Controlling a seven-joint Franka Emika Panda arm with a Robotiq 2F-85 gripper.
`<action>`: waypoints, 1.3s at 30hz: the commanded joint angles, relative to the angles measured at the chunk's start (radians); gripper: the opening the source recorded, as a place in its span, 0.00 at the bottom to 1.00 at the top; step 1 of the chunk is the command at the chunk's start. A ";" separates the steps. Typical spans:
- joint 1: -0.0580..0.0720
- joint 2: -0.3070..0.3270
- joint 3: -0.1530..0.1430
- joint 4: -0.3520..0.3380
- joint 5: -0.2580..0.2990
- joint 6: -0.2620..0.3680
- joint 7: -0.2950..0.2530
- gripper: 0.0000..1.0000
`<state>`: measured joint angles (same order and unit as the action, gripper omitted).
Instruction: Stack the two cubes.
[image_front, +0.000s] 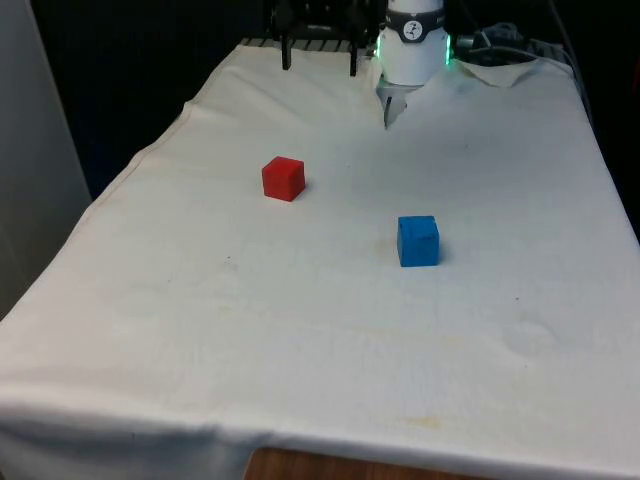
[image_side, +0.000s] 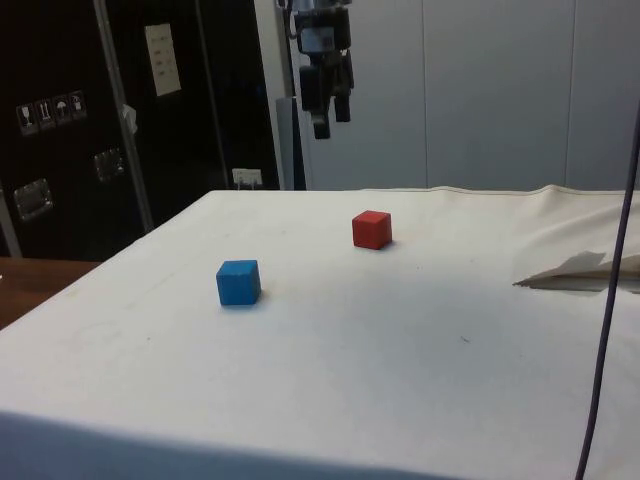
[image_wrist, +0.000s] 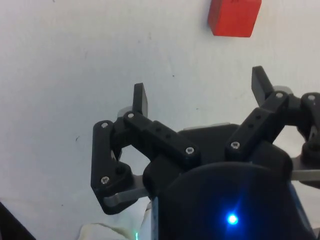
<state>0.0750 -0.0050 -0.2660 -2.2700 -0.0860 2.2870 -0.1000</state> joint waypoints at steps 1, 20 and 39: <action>-0.002 0.004 -0.004 -0.007 0.001 0.020 0.003 1.00; -0.004 0.063 -0.064 -0.057 0.010 0.145 -0.010 1.00; -0.005 0.128 -0.092 -0.103 0.042 0.262 -0.036 1.00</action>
<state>0.0720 0.1230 -0.3620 -2.3650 -0.0620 2.5320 -0.1230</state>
